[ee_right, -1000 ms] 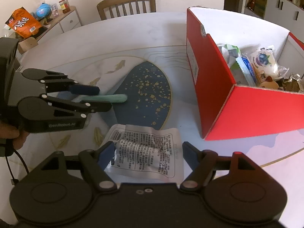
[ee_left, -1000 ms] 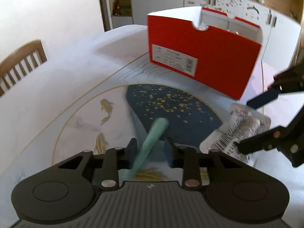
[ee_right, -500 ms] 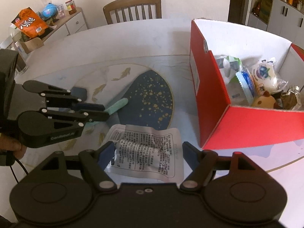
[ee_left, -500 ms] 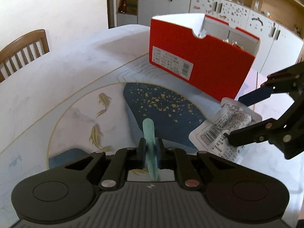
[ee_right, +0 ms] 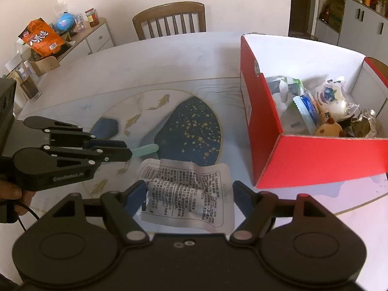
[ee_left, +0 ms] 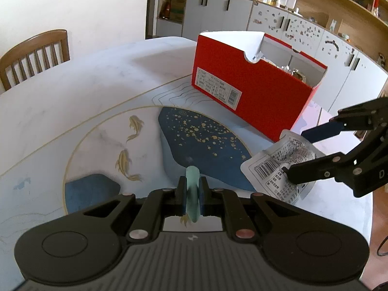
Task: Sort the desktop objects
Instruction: 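Lift and carry the sachet and green stick toward the shoebox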
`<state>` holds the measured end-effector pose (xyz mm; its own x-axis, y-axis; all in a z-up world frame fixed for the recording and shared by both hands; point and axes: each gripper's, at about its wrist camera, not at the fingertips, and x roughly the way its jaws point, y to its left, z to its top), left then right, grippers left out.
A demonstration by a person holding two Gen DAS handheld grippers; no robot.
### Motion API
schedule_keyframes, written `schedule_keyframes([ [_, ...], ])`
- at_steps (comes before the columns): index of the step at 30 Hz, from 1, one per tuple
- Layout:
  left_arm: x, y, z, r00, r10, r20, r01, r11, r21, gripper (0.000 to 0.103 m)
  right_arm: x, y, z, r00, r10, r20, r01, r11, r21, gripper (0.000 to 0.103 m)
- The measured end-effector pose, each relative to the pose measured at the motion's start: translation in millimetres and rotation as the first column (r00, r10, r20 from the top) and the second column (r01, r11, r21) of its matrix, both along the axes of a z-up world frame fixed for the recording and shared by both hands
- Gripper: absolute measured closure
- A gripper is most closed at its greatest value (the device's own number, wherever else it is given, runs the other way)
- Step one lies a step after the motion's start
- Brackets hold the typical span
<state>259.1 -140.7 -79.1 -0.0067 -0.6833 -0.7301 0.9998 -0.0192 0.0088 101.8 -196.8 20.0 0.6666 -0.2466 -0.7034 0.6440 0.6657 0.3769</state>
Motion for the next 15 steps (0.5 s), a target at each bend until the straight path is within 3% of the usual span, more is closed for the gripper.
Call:
schedule_keyframes([
  [15, -3.5, 22.9, 5.6, 0.999, 0.019, -0.041, -0.020, 1.000, -0.012, 0.096, -12.0, 7.7, 0.2, 1.000, -0.007, 0.007, 0.007, 1.000, -0.001, 0.026],
])
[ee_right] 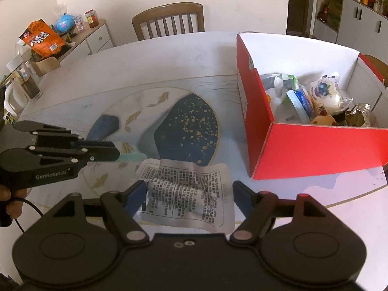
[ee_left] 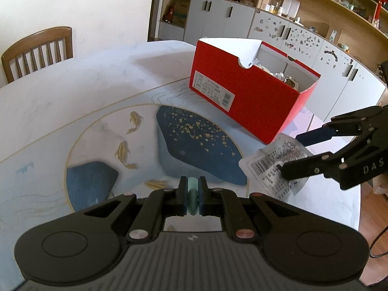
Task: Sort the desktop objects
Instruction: 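Lift and carry the sachet and green stick toward the shoebox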
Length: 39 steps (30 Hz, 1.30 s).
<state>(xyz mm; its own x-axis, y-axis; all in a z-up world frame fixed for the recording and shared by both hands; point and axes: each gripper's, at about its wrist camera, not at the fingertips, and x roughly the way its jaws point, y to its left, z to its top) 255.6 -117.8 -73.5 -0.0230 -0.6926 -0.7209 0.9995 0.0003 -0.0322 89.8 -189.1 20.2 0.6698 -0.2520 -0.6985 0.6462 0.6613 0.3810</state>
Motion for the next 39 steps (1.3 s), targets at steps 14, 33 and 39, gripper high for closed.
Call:
schedule_keyframes([
  [14, -1.4, 11.0, 15.4, 0.999, 0.001, -0.052, -0.002, 1.000, -0.017, 0.097, -10.1, 2.9, 4.5, 1.000, -0.012, 0.005, 0.012, 1.000, 0.004, 0.026],
  [33, 18.4, 12.6, 44.0, 0.960, 0.087, -0.265, -0.084, 0.996, 0.024, 0.098, -55.4, -9.3, 29.6, 0.999, -0.029, 0.012, 0.029, 0.999, -0.013, 0.026],
  [39, 4.7, -4.6, 61.2, 0.962, 0.062, -0.267, -0.058, 0.998, 0.023, 0.099, -73.7, -23.0, 42.3, 1.000, -0.020, 0.008, 0.021, 0.999, -0.039, 0.026],
])
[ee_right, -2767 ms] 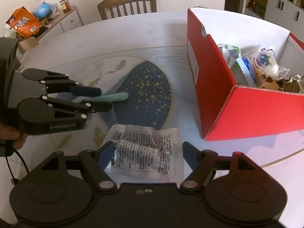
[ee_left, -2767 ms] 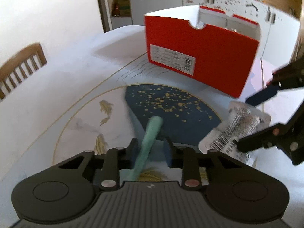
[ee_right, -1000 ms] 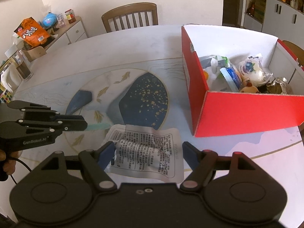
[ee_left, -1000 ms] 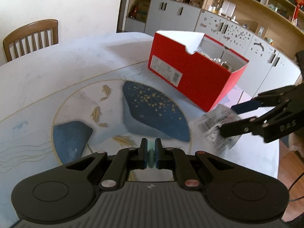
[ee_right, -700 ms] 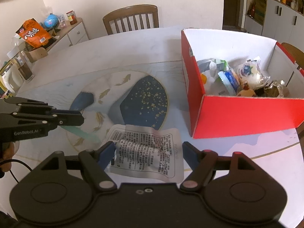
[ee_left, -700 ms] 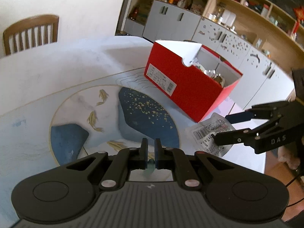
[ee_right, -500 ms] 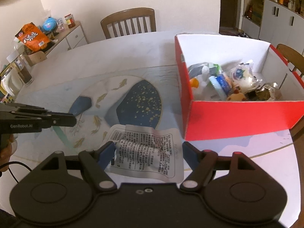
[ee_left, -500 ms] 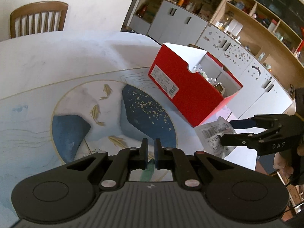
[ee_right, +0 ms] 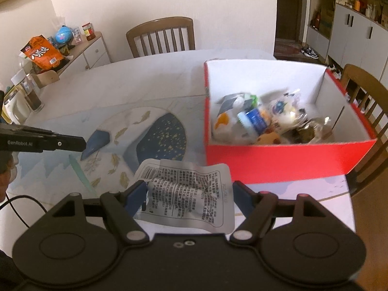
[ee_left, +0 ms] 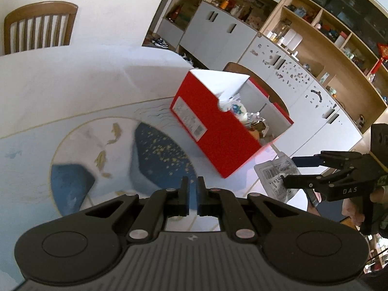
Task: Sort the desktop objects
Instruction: 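Lift and carry the sachet and green stick toward the shoebox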
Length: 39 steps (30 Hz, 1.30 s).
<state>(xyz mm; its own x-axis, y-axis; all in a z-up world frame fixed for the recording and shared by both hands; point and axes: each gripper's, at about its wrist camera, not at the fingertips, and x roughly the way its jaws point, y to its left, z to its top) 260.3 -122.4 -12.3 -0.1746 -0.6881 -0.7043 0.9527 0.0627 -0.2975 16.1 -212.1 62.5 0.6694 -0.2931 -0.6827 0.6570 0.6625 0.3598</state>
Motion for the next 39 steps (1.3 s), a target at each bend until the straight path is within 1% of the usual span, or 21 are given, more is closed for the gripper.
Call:
schedule_keyframes([
  [3, -7.8, -9.3, 5.2, 0.999, -0.010, 0.033, 0.010, 1.000, 0.003, 0.099, -9.8, -9.0, 2.8, 1.000, -0.005, 0.000, 0.004, 1.000, -0.012, 0.026],
  [6, -7.8, -14.6, 3.7, 0.997, 0.005, 0.080, -0.007, 1.000, 0.028, 0.099, -18.1, -16.6, 1.9, 1.000, -0.006, 0.005, 0.006, 1.000, -0.011, 0.026],
  [10, -1.5, -10.9, -2.2, 0.990, 0.068, 0.125, -0.075, 0.996, 0.051, 0.098, -21.9, -22.8, -2.4, 1.000, 0.004, 0.005, -0.004, 1.000, -0.004, 0.026],
  [11, 0.4, -10.1, -4.9, 0.988, 0.085, 0.131, -0.093, 0.994, 0.061, 0.098, -22.2, -24.4, -4.1, 1.000, 0.005, 0.006, -0.005, 1.000, 0.001, 0.026],
  [12, 2.4, -9.9, -8.6, 0.985, 0.102, 0.136, -0.112, 0.991, 0.073, 0.095, -22.9, -25.3, -5.6, 1.000, 0.007, 0.008, -0.007, 1.000, 0.005, 0.026],
  [14, 3.7, -10.5, -17.8, 0.981, 0.127, 0.144, -0.141, 0.986, 0.092, 0.087, -22.2, -26.5, -8.3, 1.000, 0.017, 0.008, -0.017, 1.000, 0.011, 0.026],
  [15, 3.6, -10.4, -22.0, 0.980, 0.134, 0.149, -0.149, 0.984, 0.100, 0.075, -21.8, -26.7, -9.1, 1.000, 0.022, 0.006, -0.022, 1.000, 0.011, 0.026],
  [16, 2.1, -11.7, -26.8, 0.978, 0.139, 0.153, -0.156, 0.982, 0.106, 0.057, -21.9, -27.0, -9.6, 1.000, 0.029, 0.003, -0.030, 1.000, 0.011, 0.026],
  [17, -0.1, -11.7, -29.8, 0.978, 0.140, 0.154, -0.158, 0.982, 0.106, 0.045, -21.5, -27.5, -10.2, 0.999, 0.038, 0.000, -0.038, 0.999, 0.009, 0.026],
  [18, -2.4, -12.6, -33.1, 0.978, 0.143, 0.154, -0.160, 0.982, 0.102, 0.031, -21.7, -28.0, -10.6, 0.999, 0.045, -0.002, -0.045, 0.999, 0.008, 0.026],
  [19, -4.6, -14.5, -37.3, 0.977, 0.147, 0.153, -0.164, 0.981, 0.103, 0.031, -21.8, -28.7, -10.9, 0.999, 0.050, -0.004, -0.050, 0.999, 0.007, 0.026],
  [22, -8.9, -21.9, -50.5, 0.975, 0.167, 0.148, -0.188, 0.973, 0.137, 0.031, -23.1, -31.0, -11.0, 0.998, 0.063, -0.008, -0.063, 0.998, 0.004, 0.026],
  [23, -12.1, -25.0, -55.5, 0.973, 0.167, 0.159, -0.190, 0.970, 0.149, 0.031, -23.9, -31.9, -11.4, 0.998, 0.066, -0.009, -0.066, 0.998, 0.005, 0.026],
  [24, -17.2, -28.6, -59.5, 0.970, 0.159, 0.186, -0.189, 0.969, 0.159, 0.031, -24.4, -32.7, -12.0, 0.998, 0.069, -0.010, -0.069, 0.998, 0.006, 0.026],
  [26, -28.8, -34.0, -66.7, 0.955, 0.143, 0.259, -0.192, 0.966, 0.173, 0.031, -25.9, -34.1, -13.5, 0.997, 0.074, -0.014, -0.074, 0.997, 0.008, 0.026],
  [29, -34.5, -38.9, -77.5, 0.947, 0.161, 0.278, -0.219, 0.956, 0.193, 0.031, -28.8, -35.9, -16.5, 0.996, 0.083, -0.020, -0.083, 0.997, 0.012, 0.026],
  [32, -38.6, -41.3, -85.1, 0.934, 0.175, 0.311, -0.246, 0.947, 0.207, 0.033, -31.5, -37.7, -19.0, 0.996, 0.087, -0.023, -0.087, 0.996, 0.016, 0.026],
  [35, -47.7, -45.1, -86.9, 0.916, 0.160, 0.369, -0.248, 0.947, 0.204, 0.047, -34.4, -39.4, -20.7, 0.996, 0.090, -0.023, -0.089, 0.996, 0.020, 0.026],
  [36, -50.9, -45.9, -86.9, 0.911, 0.153, 0.383, -0.244, 0.949, 0.201, 0.058, -35.1, -39.9, -21.0, 0.996, 0.091, -0.023, -0.090, 0.996, 0.021, 0.026],
  [37, -54.7, -46.7, -87.3, 0.902, 0.148, 0.406, -0.245, 0.949, 0.198, 0.067, -35.5, -40.3, -21.4, 0.995, 0.092, -0.023, -0.092, 0.996, 0.022, 0.026],
  [39, -59.8, -48.5, -88.1, 0.894, 0.140, 0.426, -0.242, 0.951, 0.195, 0.072, -35.9, -40.9, -22.4, 0.995, 0.096, -0.025, -0.095, 0.995, 0.022, 0.026],
])
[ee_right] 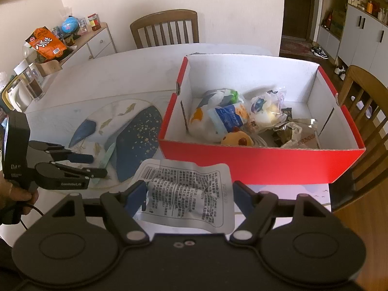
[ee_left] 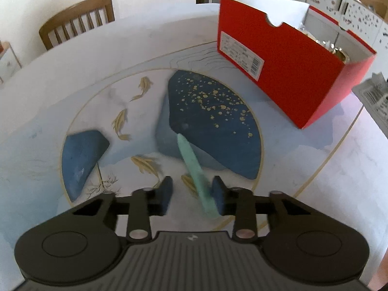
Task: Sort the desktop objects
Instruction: 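Lift and carry the sachet and green stick toward the shoebox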
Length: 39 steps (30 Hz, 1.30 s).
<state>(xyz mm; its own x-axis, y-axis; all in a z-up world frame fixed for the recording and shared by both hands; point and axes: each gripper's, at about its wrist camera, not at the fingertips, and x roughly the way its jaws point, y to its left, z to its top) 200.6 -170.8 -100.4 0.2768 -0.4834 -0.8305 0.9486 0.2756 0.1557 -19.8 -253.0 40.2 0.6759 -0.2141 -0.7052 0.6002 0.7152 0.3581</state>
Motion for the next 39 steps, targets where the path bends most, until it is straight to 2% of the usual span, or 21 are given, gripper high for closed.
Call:
schedule_keyframes([
  [2, -3.1, -0.3, -0.4, 1.000, 0.001, 0.008, -0.001, 1.000, -0.003, 0.076, -0.4, -0.6, -0.5, 1.000, 0.005, -0.001, -0.005, 1.000, 0.000, 0.026],
  [4, -6.4, -1.0, -0.5, 1.000, -0.013, 0.009, 0.013, 1.000, -0.004, 0.086, -0.7, -0.9, -0.8, 1.000, 0.009, -0.002, -0.009, 1.000, -0.001, 0.026],
  [6, -9.1, -2.1, -1.0, 1.000, -0.022, 0.009, 0.022, 1.000, -0.002, 0.090, -1.1, -1.5, -0.6, 1.000, 0.014, -0.004, -0.014, 1.000, -0.002, 0.026],
  [12, -5.6, -0.7, 0.6, 1.000, -0.004, -0.013, 0.004, 1.000, -0.015, 0.095, -2.5, -2.3, -0.6, 1.000, 0.012, -0.004, -0.012, 1.000, -0.003, 0.026],
  [25, -8.3, 3.5, 24.1, 0.997, -0.008, -0.075, 0.001, 0.996, -0.088, 0.095, -14.2, -11.5, 6.3, 1.000, 0.013, 0.012, -0.013, 1.000, -0.023, 0.026],
  [32, -12.3, 1.2, 35.7, 0.991, 0.001, -0.135, -0.017, 0.992, -0.121, 0.095, -21.2, -20.4, 14.7, 0.999, 0.023, 0.024, -0.022, 0.999, -0.041, 0.026],
  [39, -18.6, -3.0, 58.8, 0.990, -0.004, -0.144, -0.021, 0.984, -0.174, 0.095, -31.7, -34.6, 26.7, 0.999, 0.022, 0.043, -0.019, 0.997, -0.075, 0.026],
])
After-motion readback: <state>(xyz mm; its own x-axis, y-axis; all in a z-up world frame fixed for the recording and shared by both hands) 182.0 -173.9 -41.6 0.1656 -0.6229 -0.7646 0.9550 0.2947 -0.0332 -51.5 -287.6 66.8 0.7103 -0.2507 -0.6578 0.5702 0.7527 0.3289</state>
